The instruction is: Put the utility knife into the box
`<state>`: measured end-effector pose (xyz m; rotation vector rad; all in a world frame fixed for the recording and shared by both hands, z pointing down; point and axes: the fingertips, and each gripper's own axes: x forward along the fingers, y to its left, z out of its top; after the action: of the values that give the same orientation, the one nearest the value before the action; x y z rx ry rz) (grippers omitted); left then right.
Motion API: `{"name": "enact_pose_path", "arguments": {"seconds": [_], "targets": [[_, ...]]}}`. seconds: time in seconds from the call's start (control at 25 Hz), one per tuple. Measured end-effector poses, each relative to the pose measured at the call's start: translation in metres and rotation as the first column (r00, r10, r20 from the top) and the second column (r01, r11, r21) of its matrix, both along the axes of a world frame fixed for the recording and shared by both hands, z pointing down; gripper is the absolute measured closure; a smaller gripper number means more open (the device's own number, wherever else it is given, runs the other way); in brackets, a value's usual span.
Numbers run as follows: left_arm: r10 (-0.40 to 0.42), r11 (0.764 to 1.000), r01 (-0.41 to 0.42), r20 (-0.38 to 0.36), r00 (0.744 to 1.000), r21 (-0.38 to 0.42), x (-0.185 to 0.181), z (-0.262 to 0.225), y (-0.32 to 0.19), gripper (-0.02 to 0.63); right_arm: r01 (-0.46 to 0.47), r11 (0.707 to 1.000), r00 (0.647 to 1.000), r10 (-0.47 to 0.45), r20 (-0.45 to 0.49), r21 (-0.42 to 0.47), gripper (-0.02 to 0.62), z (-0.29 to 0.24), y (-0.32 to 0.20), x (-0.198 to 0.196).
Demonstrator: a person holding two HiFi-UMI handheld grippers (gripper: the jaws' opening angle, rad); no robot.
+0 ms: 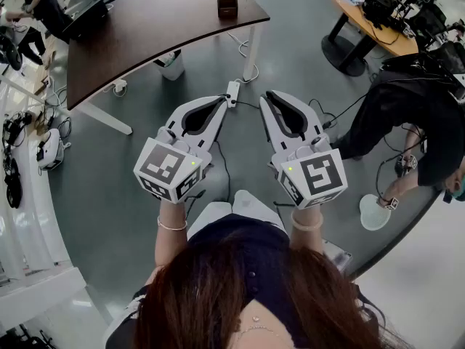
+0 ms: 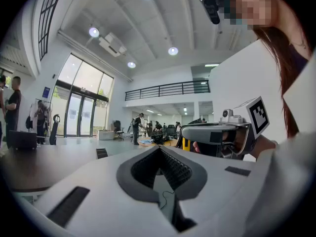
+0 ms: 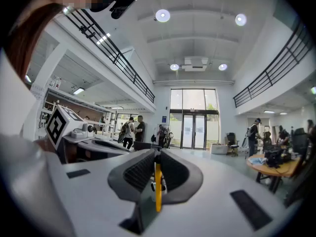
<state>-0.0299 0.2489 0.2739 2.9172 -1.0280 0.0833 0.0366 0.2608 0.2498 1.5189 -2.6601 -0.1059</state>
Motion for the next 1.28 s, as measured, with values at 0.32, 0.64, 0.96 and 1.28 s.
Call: {"name": "enact_pose_path", "arguments": {"seconds": [0.32, 0.64, 0.96, 1.28], "targets": [[0.003, 1.0, -0.003, -0.003, 1.0, -0.004, 0.003, 0.003, 0.007, 0.612, 0.0, 1.0, 1.0, 0.0, 0.009, 0.001, 0.549, 0.001, 0.007, 0.003], [0.008, 1.0, -0.008, -0.012, 1.0, -0.013, 0.006, 0.004, 0.008, 0.612, 0.009, 1.0, 0.999, -0.009, 0.032, 0.012, 0.549, -0.001, 0.008, 0.005], [-0.014, 1.0, 0.014, -0.018, 1.0, -0.019, 0.023, 0.004, -0.015, 0.612, 0.039, 0.999, 0.998, -0.04, 0.047, 0.022, 0.549, -0.003, -0.014, 0.02], [-0.073, 0.997, 0.072, -0.044, 0.996, -0.02, 0.045, 0.008, -0.054, 0.612, 0.106, 0.994, 0.993, -0.106, 0.05, 0.015, 0.549, 0.004, -0.058, 0.043]]}}
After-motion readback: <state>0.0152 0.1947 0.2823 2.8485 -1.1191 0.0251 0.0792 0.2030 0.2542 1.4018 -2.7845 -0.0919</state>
